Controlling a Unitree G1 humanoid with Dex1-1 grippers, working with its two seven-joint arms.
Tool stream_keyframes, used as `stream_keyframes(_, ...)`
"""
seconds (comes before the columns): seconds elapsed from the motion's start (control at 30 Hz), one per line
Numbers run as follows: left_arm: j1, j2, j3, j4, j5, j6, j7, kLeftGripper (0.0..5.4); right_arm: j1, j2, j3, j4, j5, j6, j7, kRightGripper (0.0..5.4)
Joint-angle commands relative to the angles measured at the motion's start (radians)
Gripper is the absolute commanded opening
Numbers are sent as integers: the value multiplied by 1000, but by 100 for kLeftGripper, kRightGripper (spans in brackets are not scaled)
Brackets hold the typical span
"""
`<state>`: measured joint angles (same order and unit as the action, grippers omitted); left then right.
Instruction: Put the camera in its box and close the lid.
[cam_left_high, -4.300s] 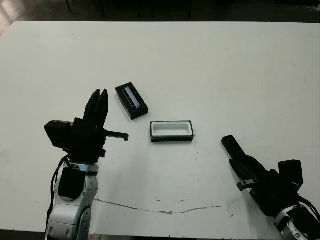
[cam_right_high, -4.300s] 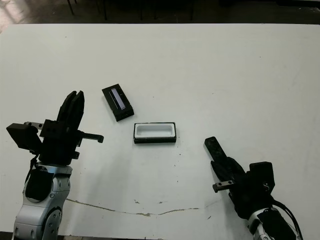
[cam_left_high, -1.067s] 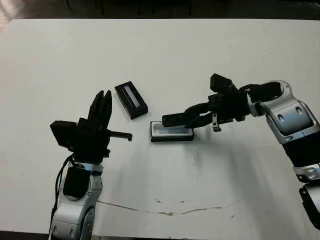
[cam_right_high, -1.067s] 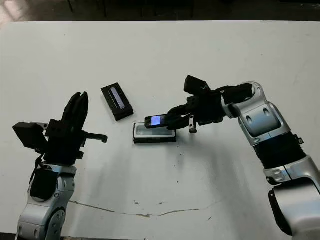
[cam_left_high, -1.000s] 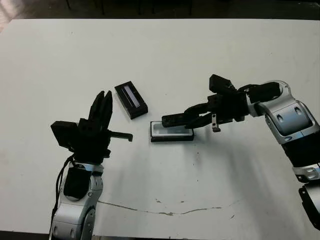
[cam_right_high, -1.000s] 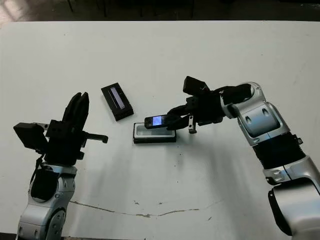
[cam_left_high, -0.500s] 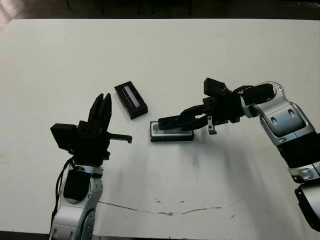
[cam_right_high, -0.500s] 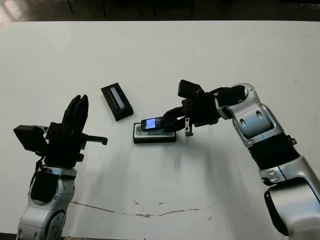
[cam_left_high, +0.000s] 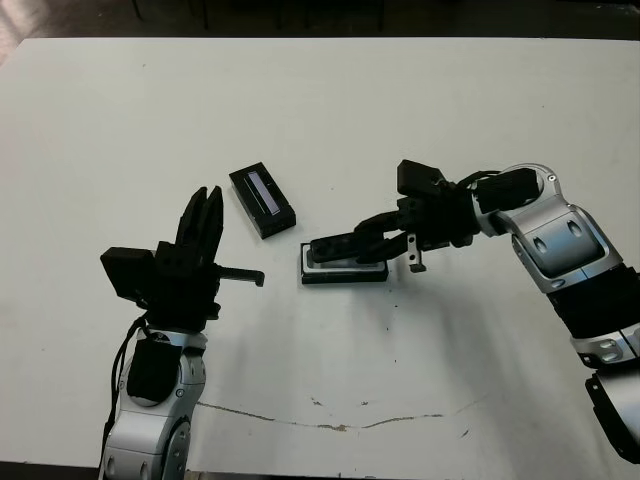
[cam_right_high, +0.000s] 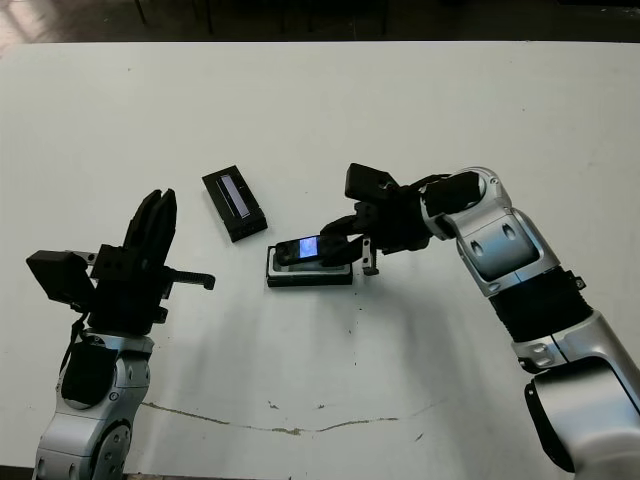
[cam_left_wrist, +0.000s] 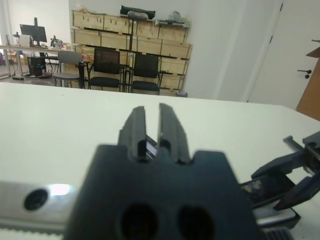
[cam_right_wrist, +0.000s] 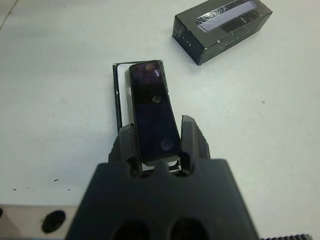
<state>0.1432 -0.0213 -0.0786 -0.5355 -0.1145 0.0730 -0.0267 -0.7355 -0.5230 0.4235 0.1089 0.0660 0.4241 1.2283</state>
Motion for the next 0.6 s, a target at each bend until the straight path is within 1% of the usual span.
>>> stream_keyframes(0.03, 20, 2, 3, 5, 4, 6, 2, 0, 21, -7, 17, -22, -30, 26, -26, 17)
stream_keyframes(0.3, 25, 2, 0, 5, 10, 5, 4, 0, 23, -12, 37, -63, -71, 62, -54, 17)
stream_keyframes(0.4, 26, 1, -3, 5, 15, 5, 8, 0, 23, -12, 39, -58, -73, 48, -49, 17)
stream_keyframes(0.6, 22, -1, -3, 12, 3, 0, 3, 0, 9, -16, 53, -43, -75, 61, -25, 17)
